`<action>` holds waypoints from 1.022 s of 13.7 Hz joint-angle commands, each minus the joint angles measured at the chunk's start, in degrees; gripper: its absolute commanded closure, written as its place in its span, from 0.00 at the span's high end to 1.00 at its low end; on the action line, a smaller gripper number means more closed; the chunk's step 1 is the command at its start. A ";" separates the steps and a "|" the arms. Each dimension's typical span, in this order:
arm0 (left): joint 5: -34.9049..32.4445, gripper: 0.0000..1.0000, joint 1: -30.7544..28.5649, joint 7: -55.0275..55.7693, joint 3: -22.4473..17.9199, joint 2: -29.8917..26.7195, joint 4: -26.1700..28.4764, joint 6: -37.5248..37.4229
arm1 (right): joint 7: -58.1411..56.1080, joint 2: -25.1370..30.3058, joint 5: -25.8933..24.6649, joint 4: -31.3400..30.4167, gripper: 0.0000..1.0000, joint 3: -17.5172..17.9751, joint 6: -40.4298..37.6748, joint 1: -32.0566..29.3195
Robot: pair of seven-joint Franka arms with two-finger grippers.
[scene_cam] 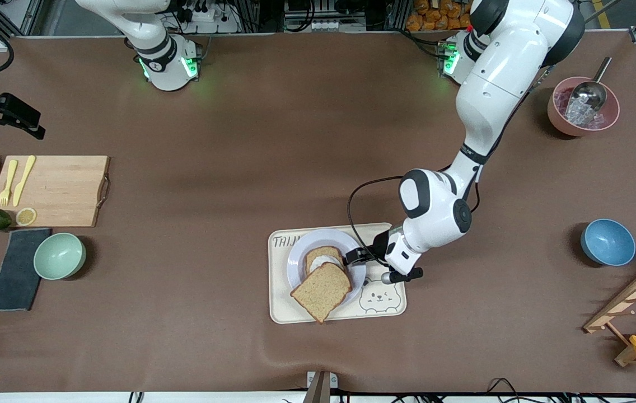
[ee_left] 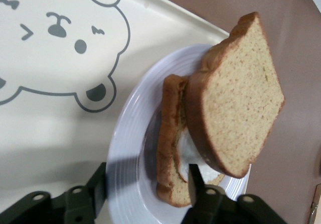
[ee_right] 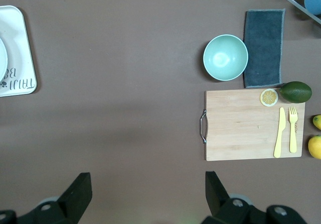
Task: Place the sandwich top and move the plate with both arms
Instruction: 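Open the left gripper and release the plate rim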
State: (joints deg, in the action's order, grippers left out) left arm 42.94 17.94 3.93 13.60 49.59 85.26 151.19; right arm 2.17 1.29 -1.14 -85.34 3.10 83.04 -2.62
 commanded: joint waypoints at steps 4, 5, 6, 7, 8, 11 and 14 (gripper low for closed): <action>-2.34 1.00 -1.33 0.02 -0.42 -8.01 6.58 -0.11 | 0.91 0.29 -0.01 -0.44 1.00 0.60 0.46 -0.81; -2.43 1.00 -2.02 0.02 -0.51 -9.76 8.15 -0.20 | 0.91 0.21 -0.01 -0.44 1.00 0.60 0.46 -0.81; -2.51 1.00 -2.55 0.02 -0.51 -12.39 10.43 -0.20 | 0.91 0.20 -0.01 -0.44 1.00 0.60 0.46 -0.81; -3.04 1.00 -3.34 0.02 -0.77 -15.46 13.07 -0.20 | 0.91 0.20 0.69 -0.44 1.00 0.51 0.46 -0.89; -3.65 1.00 -4.92 0.02 -0.77 -18.97 16.14 -0.28 | 0.82 0.20 1.31 -0.44 1.00 0.51 0.37 -1.16; -10.39 1.00 -11.06 0.28 -0.77 -27.68 22.57 -5.79 | 0.73 0.20 1.40 -0.44 1.00 0.51 0.46 -1.51; -20.84 1.00 -19.06 0.81 -0.77 -35.15 22.85 -21.32 | 0.82 0.20 1.40 -0.44 1.00 0.51 0.46 -1.34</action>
State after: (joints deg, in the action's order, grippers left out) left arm 27.62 3.10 4.02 12.47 21.25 104.71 137.40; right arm 2.19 1.18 -0.72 -85.39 3.06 83.07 -3.24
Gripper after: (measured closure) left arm 0.000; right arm 0.000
